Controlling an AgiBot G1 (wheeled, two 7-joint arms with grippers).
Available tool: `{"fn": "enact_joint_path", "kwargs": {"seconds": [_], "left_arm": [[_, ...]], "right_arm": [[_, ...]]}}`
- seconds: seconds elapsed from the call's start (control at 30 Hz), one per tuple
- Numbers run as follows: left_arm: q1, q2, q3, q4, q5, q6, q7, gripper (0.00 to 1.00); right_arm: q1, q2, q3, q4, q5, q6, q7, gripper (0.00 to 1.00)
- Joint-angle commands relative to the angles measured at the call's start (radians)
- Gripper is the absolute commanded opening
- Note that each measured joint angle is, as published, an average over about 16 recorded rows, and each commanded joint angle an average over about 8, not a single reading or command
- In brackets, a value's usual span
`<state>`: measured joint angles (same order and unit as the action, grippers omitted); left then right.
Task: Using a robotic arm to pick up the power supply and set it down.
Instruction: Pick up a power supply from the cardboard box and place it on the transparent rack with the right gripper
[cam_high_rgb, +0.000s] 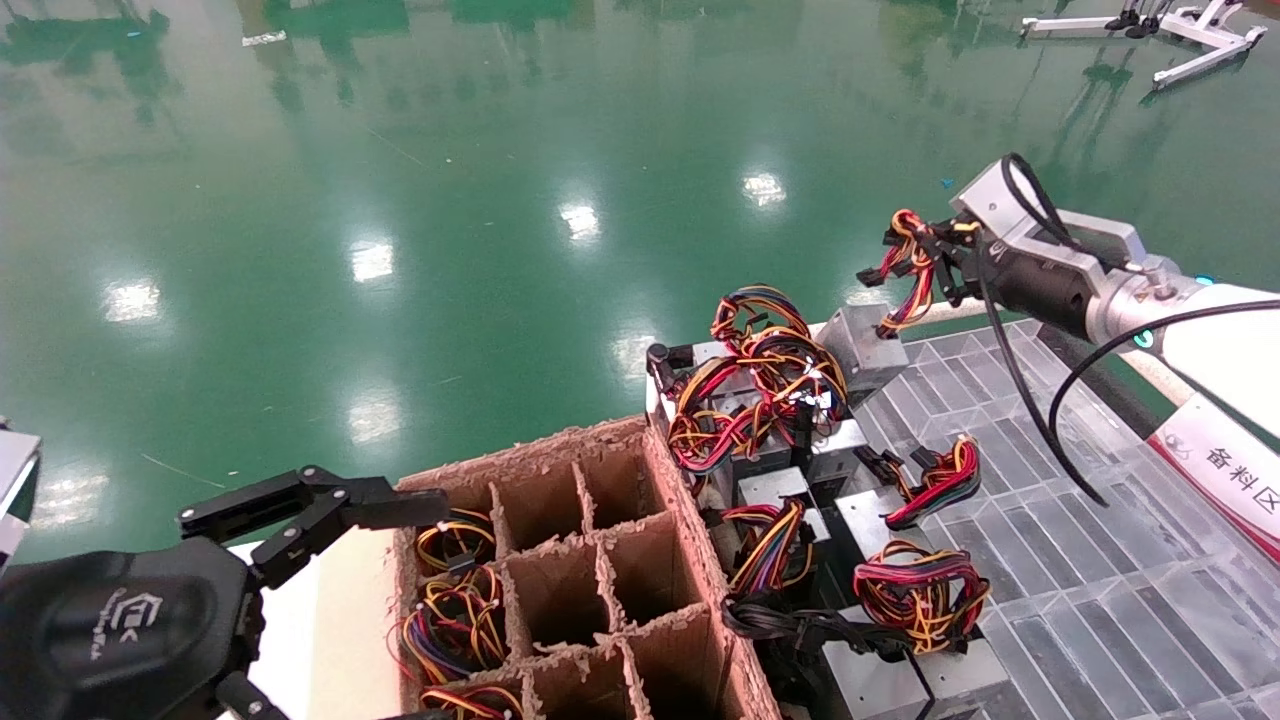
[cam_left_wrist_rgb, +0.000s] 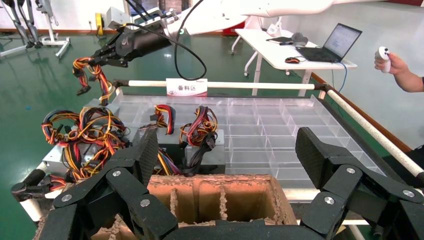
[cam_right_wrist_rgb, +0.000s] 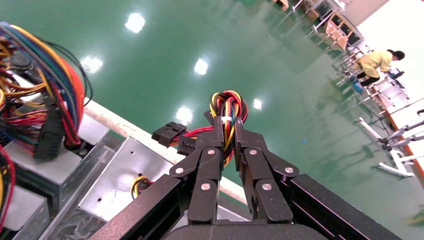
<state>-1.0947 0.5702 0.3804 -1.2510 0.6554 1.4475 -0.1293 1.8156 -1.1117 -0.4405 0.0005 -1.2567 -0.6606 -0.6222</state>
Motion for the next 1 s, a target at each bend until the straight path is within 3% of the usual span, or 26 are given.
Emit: {"fn": "enact_joint_path", "kwargs": {"seconds": [0.03,1.0], "left_arm": [[0.000,0.000,0.000,0.000,0.000,0.000,0.000,1.00],[0.000,0.000,0.000,0.000,0.000,0.000,0.000,1.00]], "right_arm": [[-0.002,0.001,-0.001,-0.001,-0.001,-0.001,0.000,0.00],[0.013,-0.008,-0.017,-0.004,-0.025,-0.042,-0.006,0.00]]}}
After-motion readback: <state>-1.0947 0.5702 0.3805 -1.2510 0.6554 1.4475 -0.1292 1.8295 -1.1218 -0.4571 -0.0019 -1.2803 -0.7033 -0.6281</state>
